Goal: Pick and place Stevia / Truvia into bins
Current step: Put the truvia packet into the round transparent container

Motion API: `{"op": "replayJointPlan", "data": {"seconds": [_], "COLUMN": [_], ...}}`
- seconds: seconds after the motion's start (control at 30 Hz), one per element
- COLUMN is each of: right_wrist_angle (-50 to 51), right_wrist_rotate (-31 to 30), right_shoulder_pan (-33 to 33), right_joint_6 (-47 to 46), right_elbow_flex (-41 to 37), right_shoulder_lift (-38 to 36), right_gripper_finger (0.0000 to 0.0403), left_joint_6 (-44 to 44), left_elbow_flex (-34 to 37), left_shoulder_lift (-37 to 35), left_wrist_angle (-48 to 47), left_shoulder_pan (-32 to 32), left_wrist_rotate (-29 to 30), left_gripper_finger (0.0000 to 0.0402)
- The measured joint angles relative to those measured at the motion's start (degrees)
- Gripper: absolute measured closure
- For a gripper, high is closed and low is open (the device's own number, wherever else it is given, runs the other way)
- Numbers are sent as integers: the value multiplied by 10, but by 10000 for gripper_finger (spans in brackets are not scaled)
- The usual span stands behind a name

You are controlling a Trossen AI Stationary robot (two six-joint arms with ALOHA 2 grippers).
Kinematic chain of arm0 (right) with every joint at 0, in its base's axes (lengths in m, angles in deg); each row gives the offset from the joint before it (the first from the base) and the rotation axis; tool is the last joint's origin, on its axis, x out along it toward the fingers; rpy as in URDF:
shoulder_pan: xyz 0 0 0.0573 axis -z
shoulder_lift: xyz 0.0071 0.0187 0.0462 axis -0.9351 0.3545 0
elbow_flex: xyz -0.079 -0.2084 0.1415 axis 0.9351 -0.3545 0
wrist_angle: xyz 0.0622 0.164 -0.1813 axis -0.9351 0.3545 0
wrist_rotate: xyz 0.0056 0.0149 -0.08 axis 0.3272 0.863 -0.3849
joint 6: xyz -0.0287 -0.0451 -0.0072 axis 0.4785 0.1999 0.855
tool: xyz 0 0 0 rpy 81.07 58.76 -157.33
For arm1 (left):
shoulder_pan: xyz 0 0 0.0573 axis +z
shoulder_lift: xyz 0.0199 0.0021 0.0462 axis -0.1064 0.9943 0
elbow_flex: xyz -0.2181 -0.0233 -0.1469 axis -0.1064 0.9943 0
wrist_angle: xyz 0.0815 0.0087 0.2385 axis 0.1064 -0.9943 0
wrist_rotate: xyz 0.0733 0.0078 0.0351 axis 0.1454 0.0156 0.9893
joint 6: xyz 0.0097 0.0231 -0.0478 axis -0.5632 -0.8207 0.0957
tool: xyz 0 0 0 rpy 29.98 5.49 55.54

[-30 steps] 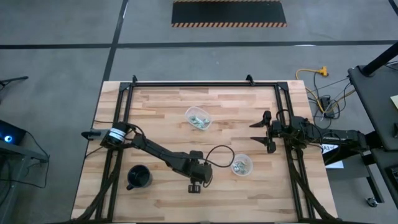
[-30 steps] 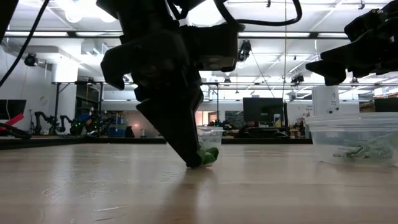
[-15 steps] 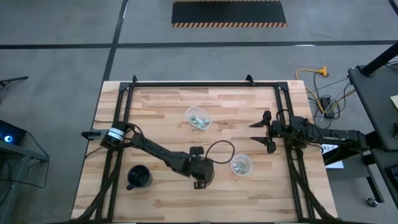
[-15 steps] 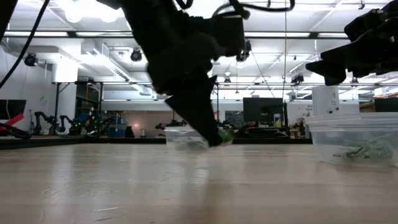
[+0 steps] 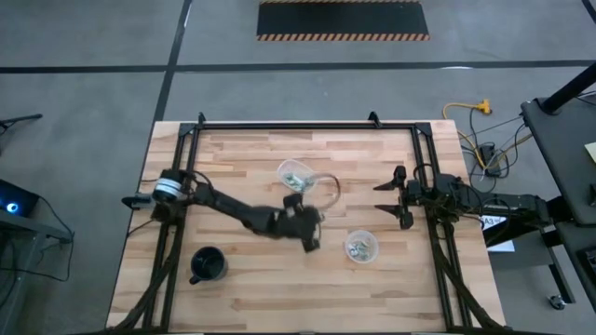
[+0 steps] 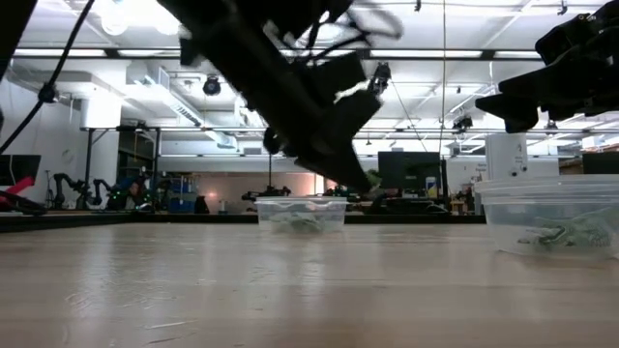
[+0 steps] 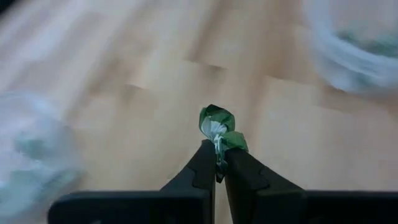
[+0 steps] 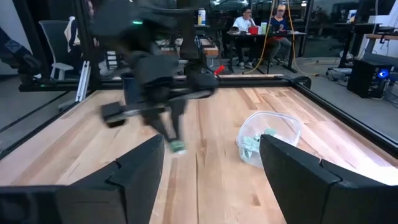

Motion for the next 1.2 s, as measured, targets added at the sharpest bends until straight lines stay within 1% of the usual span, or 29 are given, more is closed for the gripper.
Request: {"op": "replayJointPlan", "data": {"seconds": [0.13, 0.23, 0.33, 0.4, 0.5, 0.63, 0.73, 0.87, 0.97, 1.1, 1.2], "right_wrist_angle": [0, 0, 0, 0, 0, 0, 0, 0, 0, 0, 0], "right_wrist_rotate": [0, 0, -1, 0, 0, 0, 0, 0, 0, 0, 0], "right_shoulder_pan": [0, 0, 0, 0, 0, 0, 0, 0, 0, 0, 0], "right_joint_6": [0, 0, 0, 0, 0, 0, 0, 0, 0, 0, 0], "right_elbow_flex": [0, 0, 0, 0, 0, 0, 0, 0, 0, 0, 0], "right_shoulder_lift": [0, 0, 1, 1, 1, 2, 3, 3, 3, 3, 3], "right_gripper_finger": [153, 154, 151, 149, 147, 148, 151, 154, 152, 148, 147], "left_joint_6": [-14, -9, 21, 44, 65, 65, 65, 61, 61, 58, 30], "left_elbow_flex": [87, 148, 199, 221, 225, 224, 223, 224, 224, 224, 224], "left_shoulder_lift": [-45, -84, -110, -121, -126, -124, -125, -126, -126, -126, -126], "left_wrist_angle": [126, 219, 261, 269, 278, 273, 276, 275, 274, 274, 275], "left_shoulder_pan": [48, 74, 93, 101, 103, 103, 103, 103, 105, 106, 106], "left_wrist_rotate": [5, 40, 68, 92, 141, 171, 176, 176, 176, 176, 176], "left_gripper_finger": [401, 401, 401, 401, 402, 402, 397, 376, 362, 352, 350]}}
